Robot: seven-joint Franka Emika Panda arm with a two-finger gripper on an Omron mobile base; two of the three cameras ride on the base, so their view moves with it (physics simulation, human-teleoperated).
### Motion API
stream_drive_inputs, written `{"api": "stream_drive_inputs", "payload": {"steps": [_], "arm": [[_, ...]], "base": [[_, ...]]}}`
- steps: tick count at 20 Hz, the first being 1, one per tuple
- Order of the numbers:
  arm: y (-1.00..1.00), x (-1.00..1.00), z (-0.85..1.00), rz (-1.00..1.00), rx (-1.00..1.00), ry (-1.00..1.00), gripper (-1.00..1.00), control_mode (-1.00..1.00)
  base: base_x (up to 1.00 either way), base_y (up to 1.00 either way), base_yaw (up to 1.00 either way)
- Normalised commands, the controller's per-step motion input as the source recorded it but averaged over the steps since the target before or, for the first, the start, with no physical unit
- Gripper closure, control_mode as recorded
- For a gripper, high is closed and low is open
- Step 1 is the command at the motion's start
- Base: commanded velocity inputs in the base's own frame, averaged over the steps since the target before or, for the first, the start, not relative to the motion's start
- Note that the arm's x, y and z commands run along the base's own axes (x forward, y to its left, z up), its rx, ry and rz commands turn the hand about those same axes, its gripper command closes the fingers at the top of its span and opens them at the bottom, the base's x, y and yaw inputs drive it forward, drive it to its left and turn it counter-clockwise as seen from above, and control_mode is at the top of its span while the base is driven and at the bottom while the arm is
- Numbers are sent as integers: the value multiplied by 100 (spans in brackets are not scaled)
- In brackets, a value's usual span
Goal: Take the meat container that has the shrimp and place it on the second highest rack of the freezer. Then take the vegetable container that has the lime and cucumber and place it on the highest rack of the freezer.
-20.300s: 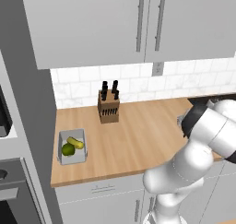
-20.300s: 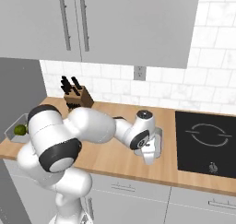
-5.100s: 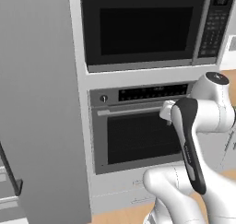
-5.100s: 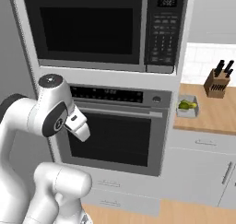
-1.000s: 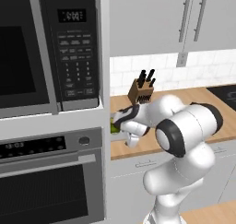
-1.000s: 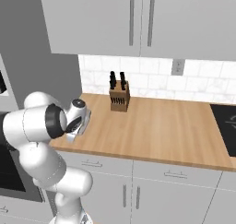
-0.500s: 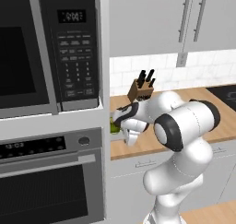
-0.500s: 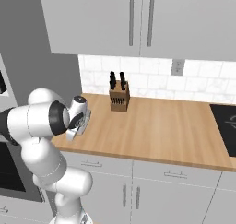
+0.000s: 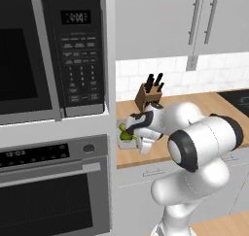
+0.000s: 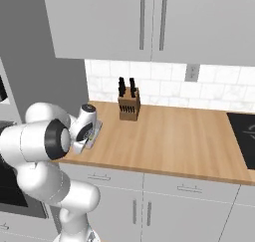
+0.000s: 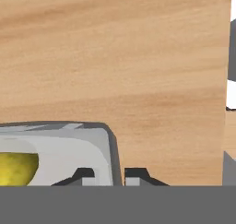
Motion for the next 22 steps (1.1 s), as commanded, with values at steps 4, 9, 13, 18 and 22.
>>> {"api": "stream_drive_inputs", "payload": {"steps": [4,9,13,18,22], "arm": [[-74,-4,43,-8,0,0,100,-100],[-52,0,96,-1,2,0,100,-100],[-37,-6,100,7,2,9,100,-100],[-48,-31,100,7,0,21,100,-100],[-37,-79,99,10,0,22,100,-100]], "base": [[0,0,0],[0,0,0],[0,0,0],[0,0,0],[0,0,0]]}}
